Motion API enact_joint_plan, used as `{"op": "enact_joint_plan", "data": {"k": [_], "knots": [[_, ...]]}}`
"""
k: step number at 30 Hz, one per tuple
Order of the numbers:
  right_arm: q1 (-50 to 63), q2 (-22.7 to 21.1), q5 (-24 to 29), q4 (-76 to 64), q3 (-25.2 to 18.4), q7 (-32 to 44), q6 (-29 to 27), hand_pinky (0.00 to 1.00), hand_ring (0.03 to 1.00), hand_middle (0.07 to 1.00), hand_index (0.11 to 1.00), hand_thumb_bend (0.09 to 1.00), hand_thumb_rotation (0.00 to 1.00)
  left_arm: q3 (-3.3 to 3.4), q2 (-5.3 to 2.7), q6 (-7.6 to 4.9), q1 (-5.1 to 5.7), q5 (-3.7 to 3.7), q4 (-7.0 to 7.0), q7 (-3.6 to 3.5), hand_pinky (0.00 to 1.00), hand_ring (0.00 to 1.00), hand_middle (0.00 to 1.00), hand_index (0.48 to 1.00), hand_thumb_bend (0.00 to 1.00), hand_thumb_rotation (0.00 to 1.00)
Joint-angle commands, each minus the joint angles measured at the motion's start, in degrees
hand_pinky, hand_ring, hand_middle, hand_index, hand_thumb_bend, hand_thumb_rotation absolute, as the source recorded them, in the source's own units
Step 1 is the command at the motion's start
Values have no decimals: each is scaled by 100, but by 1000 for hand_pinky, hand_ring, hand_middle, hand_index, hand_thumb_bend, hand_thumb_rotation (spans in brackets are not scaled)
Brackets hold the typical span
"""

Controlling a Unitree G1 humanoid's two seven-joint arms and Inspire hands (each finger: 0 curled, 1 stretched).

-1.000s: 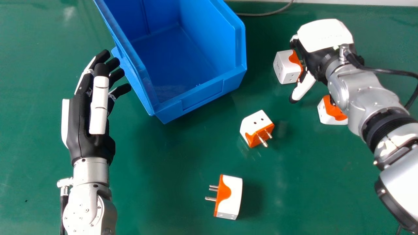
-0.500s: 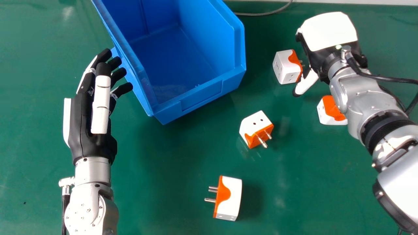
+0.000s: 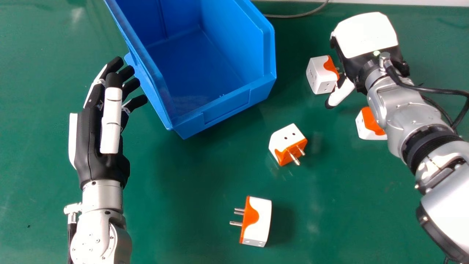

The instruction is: Pick all objects and put in blue box

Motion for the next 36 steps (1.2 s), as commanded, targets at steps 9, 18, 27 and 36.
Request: {"op": "enact_joint_plan", "data": {"k": [9, 18, 27, 36], "knots": [[-219, 18, 90, 27, -97, 382, -31, 528, 663, 729, 747, 995, 412, -59, -62, 45, 307, 56, -517, 4, 735, 815, 833, 837, 674, 786], [-151, 41, -18, 41, -14, 313, -12, 530, 659, 730, 756, 999, 394, -114, -107, 154, 432, 124, -735, 101, 737, 816, 832, 835, 675, 787], [-144, 60, -16, 56, 8, 318, 19, 526, 661, 729, 757, 1000, 393, -122, -110, 219, 401, 135, -750, 117, 738, 816, 833, 837, 671, 791], [-219, 75, -51, 63, 51, 437, 52, 535, 670, 733, 762, 1000, 394, -99, -84, 245, 354, 144, -748, 130, 740, 817, 835, 839, 671, 792]]}}
